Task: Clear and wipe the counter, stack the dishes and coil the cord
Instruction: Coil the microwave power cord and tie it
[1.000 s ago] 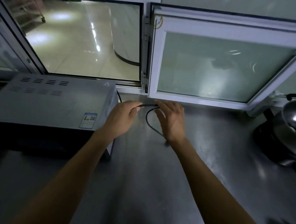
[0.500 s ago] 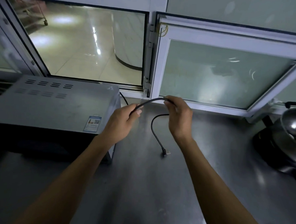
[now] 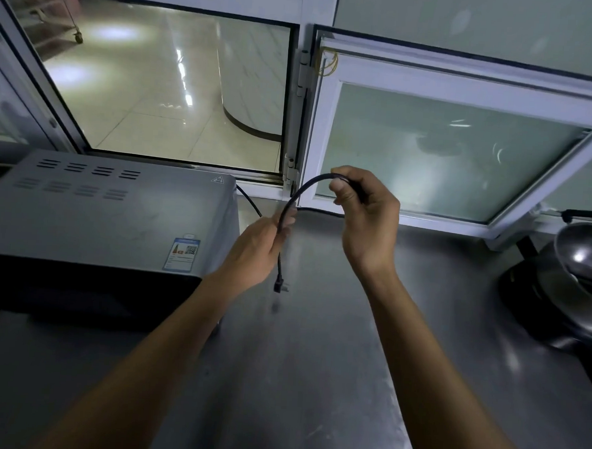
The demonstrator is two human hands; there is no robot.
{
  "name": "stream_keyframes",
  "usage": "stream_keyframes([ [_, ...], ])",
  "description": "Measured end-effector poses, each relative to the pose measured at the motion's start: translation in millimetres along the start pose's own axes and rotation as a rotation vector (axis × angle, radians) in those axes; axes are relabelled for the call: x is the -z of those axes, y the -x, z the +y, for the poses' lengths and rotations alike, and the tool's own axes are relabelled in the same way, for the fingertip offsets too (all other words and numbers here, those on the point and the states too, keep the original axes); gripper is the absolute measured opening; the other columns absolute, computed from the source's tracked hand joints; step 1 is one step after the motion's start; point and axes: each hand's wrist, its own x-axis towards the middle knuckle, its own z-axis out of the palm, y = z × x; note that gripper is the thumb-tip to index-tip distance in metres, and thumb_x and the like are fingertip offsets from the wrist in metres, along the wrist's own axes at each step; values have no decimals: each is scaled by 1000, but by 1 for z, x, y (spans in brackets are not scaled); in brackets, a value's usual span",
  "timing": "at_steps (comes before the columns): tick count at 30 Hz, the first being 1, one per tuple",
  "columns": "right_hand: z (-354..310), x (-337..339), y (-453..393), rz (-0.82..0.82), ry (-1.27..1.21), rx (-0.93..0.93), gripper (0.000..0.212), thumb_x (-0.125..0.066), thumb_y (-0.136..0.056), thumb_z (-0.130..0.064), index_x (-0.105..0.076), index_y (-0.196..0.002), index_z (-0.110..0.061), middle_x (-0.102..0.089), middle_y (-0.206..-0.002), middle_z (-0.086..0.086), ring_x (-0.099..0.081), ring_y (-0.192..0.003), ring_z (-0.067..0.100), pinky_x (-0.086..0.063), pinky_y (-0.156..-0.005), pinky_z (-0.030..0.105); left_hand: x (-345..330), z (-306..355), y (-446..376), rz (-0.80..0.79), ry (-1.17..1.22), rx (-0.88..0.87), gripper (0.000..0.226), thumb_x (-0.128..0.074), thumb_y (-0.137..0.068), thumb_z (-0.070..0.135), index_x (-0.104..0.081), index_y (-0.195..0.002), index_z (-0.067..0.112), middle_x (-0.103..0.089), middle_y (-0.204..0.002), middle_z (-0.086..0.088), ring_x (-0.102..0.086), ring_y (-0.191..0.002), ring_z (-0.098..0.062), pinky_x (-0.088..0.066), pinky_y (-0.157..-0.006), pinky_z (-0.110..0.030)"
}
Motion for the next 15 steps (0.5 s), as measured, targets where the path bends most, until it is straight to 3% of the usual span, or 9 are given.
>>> stream_keyframes([
  [3,-13,-2,-4,2,-38,19,19,-62,-94,-2,-70,-97,-19,-69,-85,-17,-61,-78,8,-53,-75,29,2,5,-9,-2,-34,8,39,-38,-107,22,-45,-144,13,-53,-91,-1,-58,-81,-20,-34,-70,-19],
  [5,-20,-4,-6,6,-63,28,19,-62,-94,-2,-69,-95,-19,-68,-84,-16,-60,-75,9,-52,-74,26,1,0,-17,14,-37,-14,41,-37,-107,21,-43,-147,11,-57,-96,-4,-58,-86,-22,-38,-73,-23],
  [7,-25,-5,-8,11,-90,27,21,-61,-94,-1,-69,-93,-21,-68,-83,-15,-59,-74,11,-50,-72,23,-1,-9,-26,49,-55,-48,45,-37,-106,18,-39,-149,6,-60,-127,-15,-58,-116,-28,-47,-96,-36],
  [8,-27,-5,-8,13,-102,26,22,-61,-94,-1,-69,-92,-21,-67,-83,-14,-59,-73,12,-49,-72,22,-3,-13,-31,63,-51,-56,47,-38,-106,16,-36,-151,5,-51,-144,-16,-48,-134,-29,-41,-110,-41],
  [10,-28,-5,-8,19,-131,23,20,-61,-95,-2,-68,-93,-19,-67,-85,-11,-60,-75,15,-50,-73,24,-2,-11,-39,57,17,-36,49,-40,-106,13,-31,-154,7,-37,-157,-12,-33,-146,-23,-31,-119,-38],
  [13,-26,-4,-9,36,-180,9,12,-61,-95,-3,-68,-98,-12,-67,-87,-2,-63,-78,17,-52,-79,38,-5,-8,-47,-25,85,40,48,-37,-107,19,-30,-154,16,-49,-147,-11,-45,-133,-19,-38,-108,-31],
  [15,-22,-3,-10,43,-222,-6,11,-61,-95,-3,-68,-99,-11,-67,-88,0,-64,-81,18,-53,-86,48,-9,-11,-52,-109,61,95,47,-32,-107,28,-29,-154,29,-58,-136,-9,-53,-124,-23,-43,-102,-35],
])
